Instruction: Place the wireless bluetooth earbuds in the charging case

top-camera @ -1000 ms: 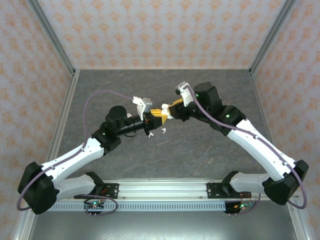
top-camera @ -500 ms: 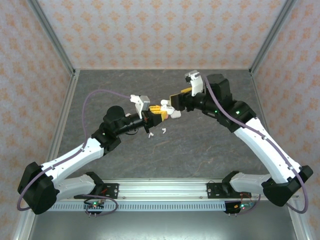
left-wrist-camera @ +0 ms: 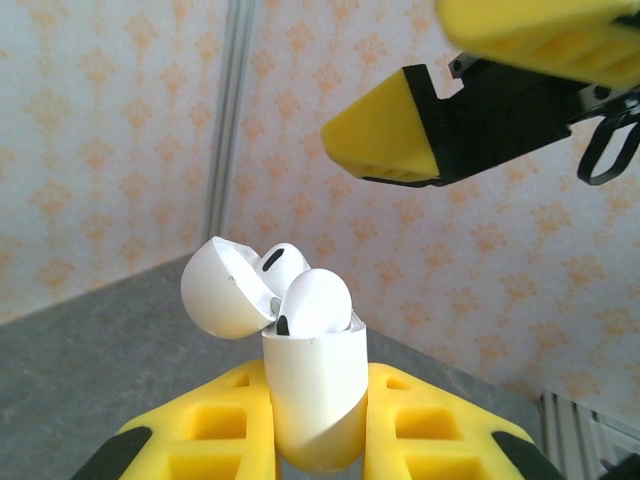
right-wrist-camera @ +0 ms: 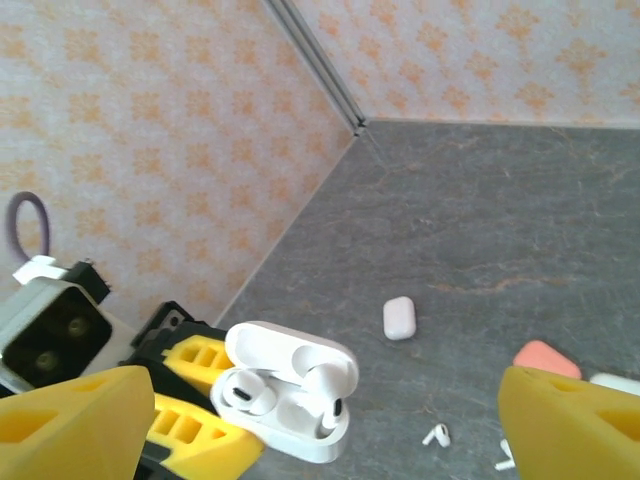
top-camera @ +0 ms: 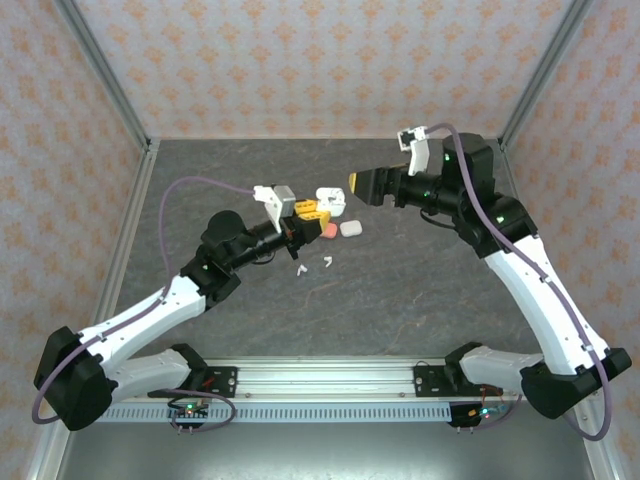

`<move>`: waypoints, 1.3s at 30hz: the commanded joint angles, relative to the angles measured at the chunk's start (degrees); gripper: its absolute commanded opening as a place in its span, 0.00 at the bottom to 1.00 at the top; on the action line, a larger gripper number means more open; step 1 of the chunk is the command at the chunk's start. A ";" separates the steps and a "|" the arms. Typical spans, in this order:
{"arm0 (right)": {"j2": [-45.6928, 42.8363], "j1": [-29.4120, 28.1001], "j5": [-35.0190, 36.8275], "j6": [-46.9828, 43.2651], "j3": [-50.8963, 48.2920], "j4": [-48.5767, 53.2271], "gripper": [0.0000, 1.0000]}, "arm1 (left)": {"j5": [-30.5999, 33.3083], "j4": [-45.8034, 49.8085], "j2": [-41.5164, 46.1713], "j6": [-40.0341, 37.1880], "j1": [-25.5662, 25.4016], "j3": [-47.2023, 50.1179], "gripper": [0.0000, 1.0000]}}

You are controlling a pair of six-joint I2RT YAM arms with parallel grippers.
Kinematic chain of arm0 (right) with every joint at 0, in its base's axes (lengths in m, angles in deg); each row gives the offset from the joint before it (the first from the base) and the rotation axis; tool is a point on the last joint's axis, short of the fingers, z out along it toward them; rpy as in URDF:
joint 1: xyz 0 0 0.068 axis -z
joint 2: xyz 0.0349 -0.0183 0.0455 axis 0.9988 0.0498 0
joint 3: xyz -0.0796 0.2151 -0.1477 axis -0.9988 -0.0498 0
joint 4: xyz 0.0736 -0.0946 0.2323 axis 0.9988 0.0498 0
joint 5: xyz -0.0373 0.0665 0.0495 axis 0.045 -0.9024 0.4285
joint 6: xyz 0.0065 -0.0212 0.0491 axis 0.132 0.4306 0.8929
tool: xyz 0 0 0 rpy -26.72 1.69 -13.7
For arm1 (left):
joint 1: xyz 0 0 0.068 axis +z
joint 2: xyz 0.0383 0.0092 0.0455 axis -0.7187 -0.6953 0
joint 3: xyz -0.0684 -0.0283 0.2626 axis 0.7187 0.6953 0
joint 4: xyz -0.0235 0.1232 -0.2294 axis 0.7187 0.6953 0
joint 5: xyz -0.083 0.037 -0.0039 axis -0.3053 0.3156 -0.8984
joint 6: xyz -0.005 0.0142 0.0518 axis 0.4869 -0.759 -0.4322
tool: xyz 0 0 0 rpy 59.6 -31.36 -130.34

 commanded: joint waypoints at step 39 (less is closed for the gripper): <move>10.18 -0.56 -16.09 -7.95 17.21 7.34 0.65 | -2.29 -10.85 -4.76 -2.55 -0.10 -10.15 0.00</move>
